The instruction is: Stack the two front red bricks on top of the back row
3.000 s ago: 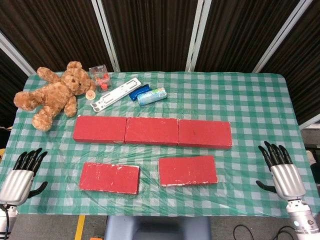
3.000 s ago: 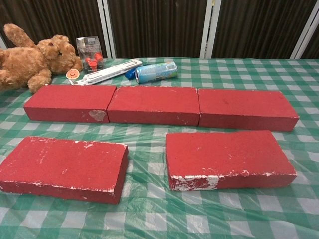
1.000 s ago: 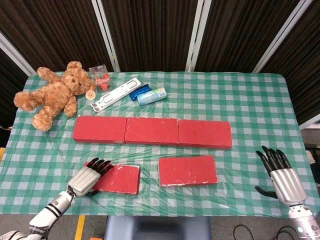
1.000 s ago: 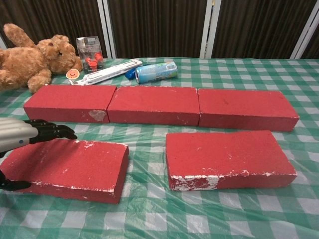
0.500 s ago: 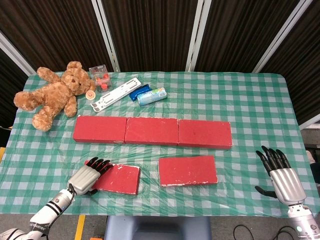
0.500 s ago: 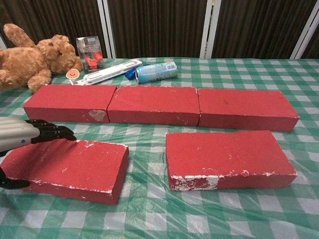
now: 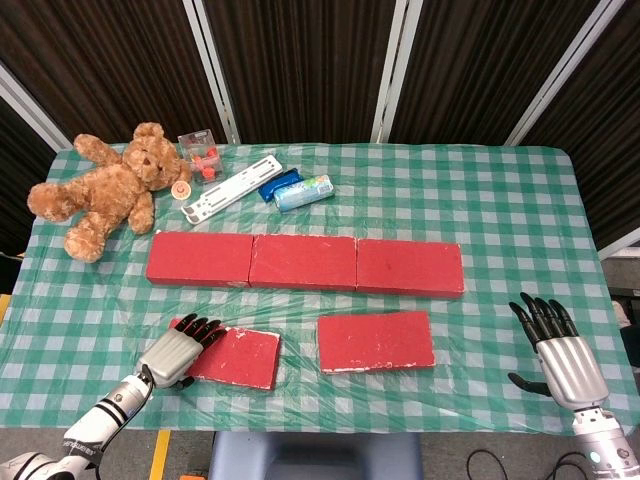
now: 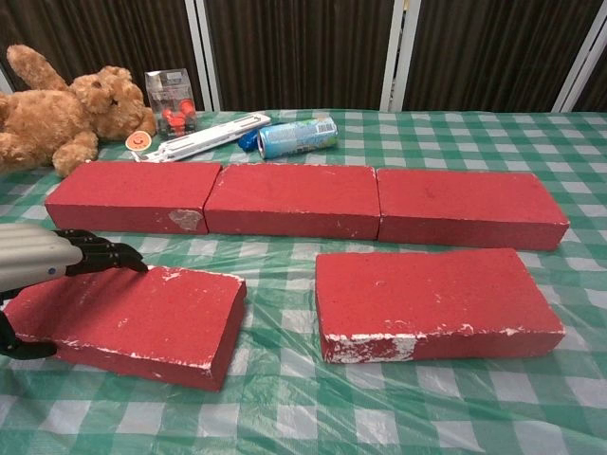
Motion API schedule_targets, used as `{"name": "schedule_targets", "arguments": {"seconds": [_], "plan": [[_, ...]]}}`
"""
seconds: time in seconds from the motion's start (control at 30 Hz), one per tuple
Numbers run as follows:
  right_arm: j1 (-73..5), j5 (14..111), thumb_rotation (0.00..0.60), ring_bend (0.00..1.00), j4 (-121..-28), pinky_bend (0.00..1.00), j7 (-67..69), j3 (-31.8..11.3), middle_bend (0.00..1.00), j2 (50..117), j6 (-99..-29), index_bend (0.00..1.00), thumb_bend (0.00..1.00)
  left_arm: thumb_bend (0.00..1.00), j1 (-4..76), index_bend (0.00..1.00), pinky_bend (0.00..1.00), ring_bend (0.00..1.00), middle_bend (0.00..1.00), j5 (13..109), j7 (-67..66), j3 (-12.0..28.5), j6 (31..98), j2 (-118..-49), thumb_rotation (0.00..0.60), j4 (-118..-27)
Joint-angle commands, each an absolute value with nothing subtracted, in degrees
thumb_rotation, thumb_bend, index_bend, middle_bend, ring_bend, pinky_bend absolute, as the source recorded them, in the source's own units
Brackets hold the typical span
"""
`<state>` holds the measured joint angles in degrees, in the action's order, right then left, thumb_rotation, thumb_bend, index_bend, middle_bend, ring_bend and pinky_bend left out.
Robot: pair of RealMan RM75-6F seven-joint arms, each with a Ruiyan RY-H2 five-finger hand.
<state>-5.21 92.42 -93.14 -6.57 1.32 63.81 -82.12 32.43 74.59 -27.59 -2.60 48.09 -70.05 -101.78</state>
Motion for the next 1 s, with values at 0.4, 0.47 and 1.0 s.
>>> {"name": "schedule_targets", "arguments": {"seconds": [0.4, 0.47, 1.0], "plan": [[-5.3, 92.4, 0.600, 0.00, -93.2, 0.00, -6.7, 1.4, 0.00, 63.8, -81.9, 0.00, 0.09, 0.27, 34.7, 0.00, 0.01, 0.00, 0.00, 70.2, -31.2, -3.1, 47.3, -70.9, 0.600, -101.7], [-5.3, 92.4, 0.600, 0.00, -93.2, 0.00, -6.8, 1.4, 0.00, 63.8, -81.9, 0.00, 0.09, 0.27, 34.9, 0.00, 0.01, 0.00, 0.00, 70.0, -31.4, -3.1, 47.4, -71.0, 0.600, -101.6], [-5.2, 92.5, 0.600, 0.00, -93.1, 0.00, -7.0, 1.6, 0.00, 63.8, -81.9, 0.00, 0.09, 0.26, 36.3, 0.00, 0.22, 0.12, 0.30, 68.2, -32.4, -3.9, 48.1, -71.5, 0.600, -101.1]]}}
